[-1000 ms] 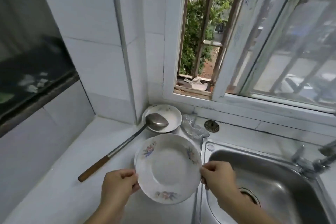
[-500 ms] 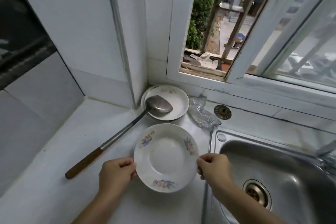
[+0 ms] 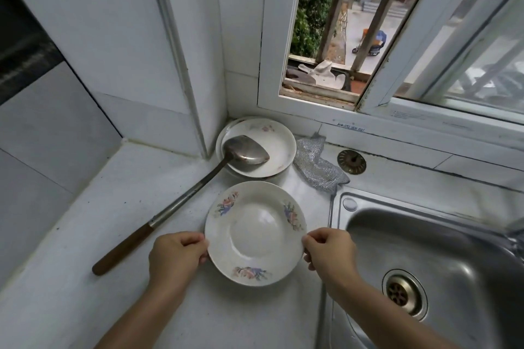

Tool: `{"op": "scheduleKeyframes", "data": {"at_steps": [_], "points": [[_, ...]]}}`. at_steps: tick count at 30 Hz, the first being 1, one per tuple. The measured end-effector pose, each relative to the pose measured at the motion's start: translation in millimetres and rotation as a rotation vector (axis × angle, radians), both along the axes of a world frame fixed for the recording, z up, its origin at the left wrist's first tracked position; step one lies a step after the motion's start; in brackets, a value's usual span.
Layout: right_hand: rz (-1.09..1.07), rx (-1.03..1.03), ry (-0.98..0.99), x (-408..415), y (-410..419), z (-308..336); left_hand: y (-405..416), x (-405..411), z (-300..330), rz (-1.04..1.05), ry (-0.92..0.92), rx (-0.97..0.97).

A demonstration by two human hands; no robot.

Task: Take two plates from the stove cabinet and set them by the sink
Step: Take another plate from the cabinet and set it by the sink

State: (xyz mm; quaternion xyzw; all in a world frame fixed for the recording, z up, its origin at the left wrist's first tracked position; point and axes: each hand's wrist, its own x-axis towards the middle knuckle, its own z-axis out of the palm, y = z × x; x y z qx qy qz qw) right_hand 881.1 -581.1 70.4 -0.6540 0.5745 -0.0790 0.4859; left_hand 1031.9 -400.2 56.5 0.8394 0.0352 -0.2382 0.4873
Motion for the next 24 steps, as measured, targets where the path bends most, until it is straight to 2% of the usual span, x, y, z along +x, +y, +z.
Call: {"op": "scheduleKeyframes", "data": {"at_steps": [8,14,24], "points": [[-0.11,0.13,-0.117,-3.2,1.2,-0.7,3.5,1.7,0.9,0.06,0.042,-0.02],[-0.119,0.108,-0.085,-6.2,4.5,-5.1,1.4,3.9,3.5,0.05,-0.025,0.017],[-0.105,0.102,-0.066,-5.1,2.4,-3.3,3.5,1.1,-0.7,0.073,0.012,-0.001]]}}
